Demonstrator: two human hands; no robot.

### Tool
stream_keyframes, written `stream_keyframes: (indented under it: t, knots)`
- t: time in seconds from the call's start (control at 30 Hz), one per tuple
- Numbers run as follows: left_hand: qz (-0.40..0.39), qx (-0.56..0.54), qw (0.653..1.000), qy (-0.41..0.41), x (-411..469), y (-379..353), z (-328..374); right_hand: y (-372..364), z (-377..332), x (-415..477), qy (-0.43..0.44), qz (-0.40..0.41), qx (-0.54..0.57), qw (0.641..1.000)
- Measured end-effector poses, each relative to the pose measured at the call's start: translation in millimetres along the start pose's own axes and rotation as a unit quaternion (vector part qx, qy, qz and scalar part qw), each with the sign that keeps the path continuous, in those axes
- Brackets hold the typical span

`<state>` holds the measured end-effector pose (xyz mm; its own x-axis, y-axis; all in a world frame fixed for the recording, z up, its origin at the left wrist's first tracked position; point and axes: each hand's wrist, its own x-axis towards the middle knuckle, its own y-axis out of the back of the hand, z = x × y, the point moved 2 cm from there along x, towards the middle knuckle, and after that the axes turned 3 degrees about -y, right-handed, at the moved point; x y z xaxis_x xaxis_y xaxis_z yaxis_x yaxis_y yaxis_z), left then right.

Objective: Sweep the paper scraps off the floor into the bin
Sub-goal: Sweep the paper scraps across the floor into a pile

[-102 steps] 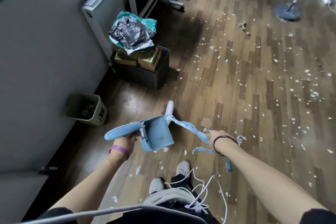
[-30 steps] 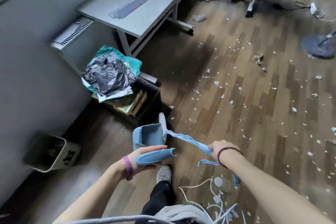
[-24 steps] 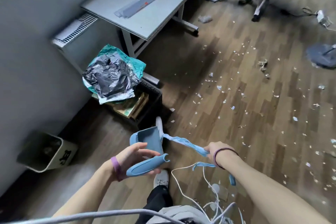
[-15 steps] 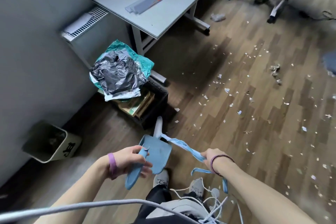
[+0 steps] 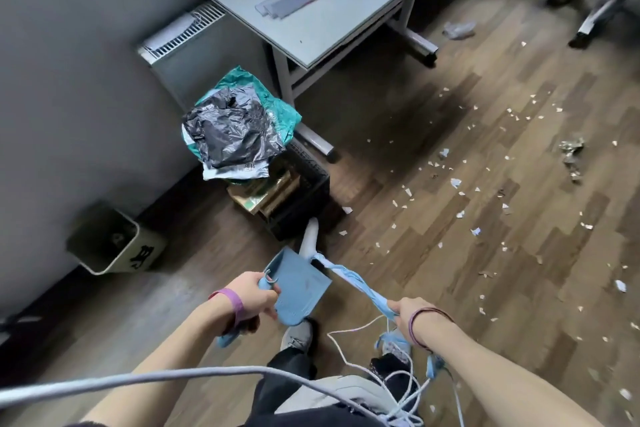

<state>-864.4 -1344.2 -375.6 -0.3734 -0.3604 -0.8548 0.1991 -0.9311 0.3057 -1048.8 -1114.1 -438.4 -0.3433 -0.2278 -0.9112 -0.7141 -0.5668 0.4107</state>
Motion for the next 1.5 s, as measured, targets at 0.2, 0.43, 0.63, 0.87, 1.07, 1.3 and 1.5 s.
stream_keyframes:
  t: [0.2,0.43,0.63,0.87,1.07,1.3,1.5]
  knots:
    - [0.084,0.017,0.995,0.043,-29.9,-40.4,29.8,14.9,52.3,-1.7,0.057,0.019,-0.043,0.997]
    - [0.136,-0.070,0.986,0.074,-48.7,-84.1,30.8,21.3,73.9,3.8,0.073,0.031,-0.097,0.992]
    - [0.136,-0.115,0.979,0.095,-50.1,-72.9,15.4,36.3,60.3,12.0,0.065,0.047,-0.132,0.988]
    - [0.174,-0.135,0.974,0.062,-43.0,-51.8,-15.1,51.5,29.9,20.6,0.063,0.065,-0.159,0.983]
    - [0.153,-0.125,0.980,0.029,-30.5,-67.1,-11.9,54.2,49.1,26.4,0.032,0.072,-0.193,0.978]
    - [0.176,-0.171,0.969,0.037,-15.9,-102.4,19.6,51.0,103.0,35.5,0.005,0.071,-0.144,0.987]
    - [0.163,-0.139,0.977,0.016,6.2,-167.9,97.7,73.1,188.4,46.2,-0.029,0.084,-0.095,0.992]
